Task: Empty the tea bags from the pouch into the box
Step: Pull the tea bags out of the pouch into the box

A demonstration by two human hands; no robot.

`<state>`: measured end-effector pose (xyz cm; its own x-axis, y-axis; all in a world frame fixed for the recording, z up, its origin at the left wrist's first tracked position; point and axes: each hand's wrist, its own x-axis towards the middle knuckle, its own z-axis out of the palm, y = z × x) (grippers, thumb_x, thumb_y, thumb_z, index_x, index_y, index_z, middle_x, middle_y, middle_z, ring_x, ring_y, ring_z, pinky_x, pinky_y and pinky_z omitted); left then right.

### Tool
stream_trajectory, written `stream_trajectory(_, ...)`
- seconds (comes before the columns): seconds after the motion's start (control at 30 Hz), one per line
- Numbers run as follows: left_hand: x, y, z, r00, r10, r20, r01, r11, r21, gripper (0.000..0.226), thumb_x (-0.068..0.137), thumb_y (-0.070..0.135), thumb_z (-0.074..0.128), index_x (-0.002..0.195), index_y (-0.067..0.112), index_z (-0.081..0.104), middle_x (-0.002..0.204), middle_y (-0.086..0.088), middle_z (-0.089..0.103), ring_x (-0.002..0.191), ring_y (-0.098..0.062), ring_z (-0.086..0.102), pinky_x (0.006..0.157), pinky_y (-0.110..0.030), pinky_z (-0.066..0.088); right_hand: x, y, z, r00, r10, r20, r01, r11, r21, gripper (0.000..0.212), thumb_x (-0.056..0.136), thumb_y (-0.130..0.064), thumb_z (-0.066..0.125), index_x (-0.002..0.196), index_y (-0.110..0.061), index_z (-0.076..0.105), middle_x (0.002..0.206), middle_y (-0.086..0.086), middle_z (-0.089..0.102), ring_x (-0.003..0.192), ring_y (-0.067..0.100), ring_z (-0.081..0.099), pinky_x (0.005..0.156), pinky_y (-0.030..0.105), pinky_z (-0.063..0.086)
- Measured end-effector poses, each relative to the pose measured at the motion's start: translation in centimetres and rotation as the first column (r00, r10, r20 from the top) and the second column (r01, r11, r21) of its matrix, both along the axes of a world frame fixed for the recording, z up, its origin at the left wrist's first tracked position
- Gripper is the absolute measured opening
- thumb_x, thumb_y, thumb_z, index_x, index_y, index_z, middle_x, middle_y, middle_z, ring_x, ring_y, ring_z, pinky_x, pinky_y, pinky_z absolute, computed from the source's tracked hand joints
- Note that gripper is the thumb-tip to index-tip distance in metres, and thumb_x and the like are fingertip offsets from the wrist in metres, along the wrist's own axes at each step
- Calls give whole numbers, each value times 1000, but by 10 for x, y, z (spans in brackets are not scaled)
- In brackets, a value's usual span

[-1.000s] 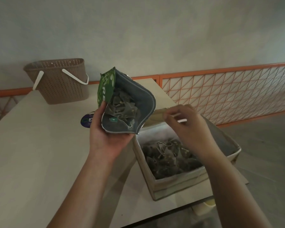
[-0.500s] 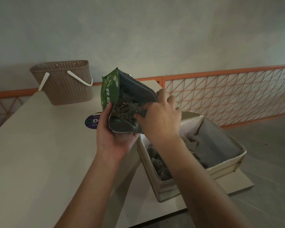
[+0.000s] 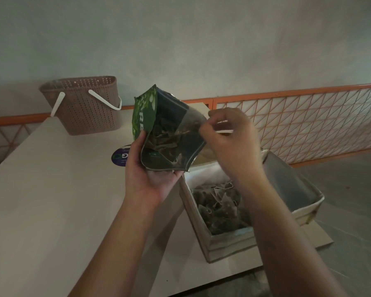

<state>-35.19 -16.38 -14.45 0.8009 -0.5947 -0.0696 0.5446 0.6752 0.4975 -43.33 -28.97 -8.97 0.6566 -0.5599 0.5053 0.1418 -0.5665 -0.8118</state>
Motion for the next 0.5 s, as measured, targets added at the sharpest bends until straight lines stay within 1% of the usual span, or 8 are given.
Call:
stream_trajectory(0.03,0,1,0,1000,2,-6,-2,1000,-9,51,94,51,56,135,22,65,133,-13,67,123,-35,63,102,-45,51,-7,-4,4,999,33,33,-36,996,86,11,83,-27,68,81,-17,64,101,-10,67,83,0,65,64,10,50)
stream_trajectory(0.07,0,1,0,1000,0,-9,0,1000,-15,51,94,51,56,136,22,64,134,-12,67,122,-34,64,98,-43,53,-14,-8,7,996,63,66,-73,986,153,13,85,-24,69,82,-13,62,96,-8,71,79,3,68,65,16,55)
stream_trajectory(0.13,1,2,-1,1000,-14,-8,14,1000,-20,52,94,51,56,138,24,62,135,-11,66,123,-33,63,92,-42,56,-27,-18,8,990,101,102,-122,966,227,17,86,-17,70,84,-3,60,87,5,73,74,16,73,67,34,61)
stream_trajectory(0.17,2,2,-1,1000,-20,-7,20,1000,-18,53,94,52,56,138,24,62,136,-11,66,123,-34,62,90,-41,57,-32,-23,6,990,107,92,-126,965,232,17,85,-13,70,85,0,59,83,11,72,72,20,73,66,36,62)
stream_trajectory(0.23,2,2,-2,1000,-27,1,27,999,-17,52,94,52,54,136,24,64,134,-12,67,122,-34,63,86,-41,58,-40,-32,-2,994,112,12,-112,976,189,17,81,-10,70,86,0,58,78,15,70,68,21,72,64,33,61)
stream_trajectory(0.33,0,2,-1,999,-34,-1,34,998,-44,48,94,50,54,130,21,67,133,-13,67,121,-33,63,87,-41,58,-46,-39,-18,985,119,-123,-100,983,151,13,81,-8,71,87,-8,60,79,8,71,67,16,70,61,26,58)
stream_trajectory(0.43,-2,3,-1,998,-63,-17,62,996,-66,50,92,49,57,129,18,69,135,-15,65,123,-34,61,88,-42,59,-47,-40,-30,973,135,-186,-110,985,136,16,81,-7,74,89,-16,63,80,-1,70,65,6,65,59,16,51)
stream_trajectory(0.5,-3,4,-2,998,-66,-21,64,996,-67,53,90,49,58,132,17,67,138,-15,63,125,-33,60,90,-42,58,-46,-39,-34,961,139,-238,-120,988,93,18,80,-12,77,90,-19,65,80,-5,69,64,4,63,56,14,49)
